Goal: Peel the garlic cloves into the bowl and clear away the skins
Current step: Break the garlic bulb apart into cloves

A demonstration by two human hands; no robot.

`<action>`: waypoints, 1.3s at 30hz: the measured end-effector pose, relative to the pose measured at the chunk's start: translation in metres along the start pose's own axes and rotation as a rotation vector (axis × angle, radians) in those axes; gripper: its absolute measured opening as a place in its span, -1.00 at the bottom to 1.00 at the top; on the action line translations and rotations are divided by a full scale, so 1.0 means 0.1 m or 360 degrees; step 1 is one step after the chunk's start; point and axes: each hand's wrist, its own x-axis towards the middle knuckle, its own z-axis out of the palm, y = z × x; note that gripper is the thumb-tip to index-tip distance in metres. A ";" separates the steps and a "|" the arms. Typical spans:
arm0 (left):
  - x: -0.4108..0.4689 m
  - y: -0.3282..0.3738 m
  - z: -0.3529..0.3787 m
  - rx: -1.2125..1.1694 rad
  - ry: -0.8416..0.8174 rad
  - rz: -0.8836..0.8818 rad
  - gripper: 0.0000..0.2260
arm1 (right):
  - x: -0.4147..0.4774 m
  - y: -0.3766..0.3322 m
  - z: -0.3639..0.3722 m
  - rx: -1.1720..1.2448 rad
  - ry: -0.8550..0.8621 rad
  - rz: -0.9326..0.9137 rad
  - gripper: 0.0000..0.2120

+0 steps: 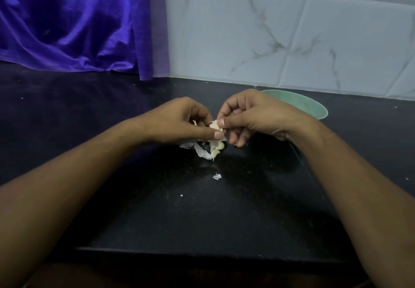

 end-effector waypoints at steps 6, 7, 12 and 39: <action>0.04 -0.03 -0.03 -0.0137 0.0117 -0.0046 -0.77 | 0.04 0.02 0.08 0.0281 0.0016 0.0101 -0.96; 0.04 -0.03 -0.03 -0.0161 0.0127 -0.0052 -0.80 | 0.04 0.02 0.08 0.0349 -0.0008 0.0133 -0.95; 0.07 -0.03 -0.04 -0.0385 0.0162 -0.0047 -0.67 | 0.04 -0.03 0.07 0.0624 -0.0071 0.0234 -0.85; 0.07 0.00 0.06 0.0038 0.0973 0.0591 -0.85 | 0.07 -0.10 0.18 0.1586 -0.0070 0.0170 -0.84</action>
